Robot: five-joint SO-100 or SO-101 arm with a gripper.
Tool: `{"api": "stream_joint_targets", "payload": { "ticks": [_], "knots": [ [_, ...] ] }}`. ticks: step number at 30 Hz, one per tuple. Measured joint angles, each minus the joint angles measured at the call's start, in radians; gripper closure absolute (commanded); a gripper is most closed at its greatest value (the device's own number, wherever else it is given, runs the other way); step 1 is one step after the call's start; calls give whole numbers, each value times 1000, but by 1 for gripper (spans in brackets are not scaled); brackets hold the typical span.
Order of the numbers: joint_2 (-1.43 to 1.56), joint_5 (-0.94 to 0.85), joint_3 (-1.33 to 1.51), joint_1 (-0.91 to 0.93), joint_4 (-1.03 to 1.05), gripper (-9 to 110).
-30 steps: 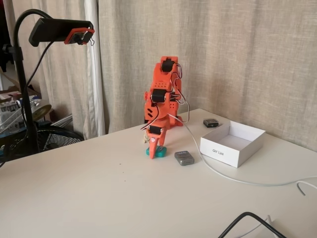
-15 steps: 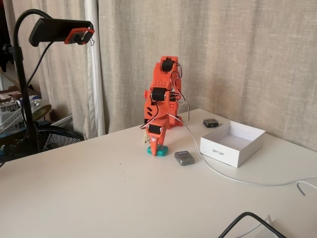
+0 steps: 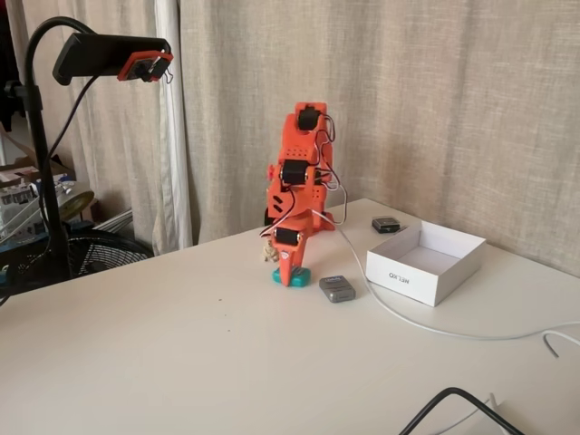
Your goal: Grasp the green cube and put it in the bin.
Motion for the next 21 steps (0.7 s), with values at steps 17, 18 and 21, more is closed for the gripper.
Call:
{"api": "stream_joint_targets", "payload": {
  "ticks": [17, 18, 21],
  "knots": [
    [230, 55, 2, -201, -21, 107],
    [249, 64, 2, -222, -34, 107],
    [299, 97, 2, -290, -78, 107]
  ]
}}
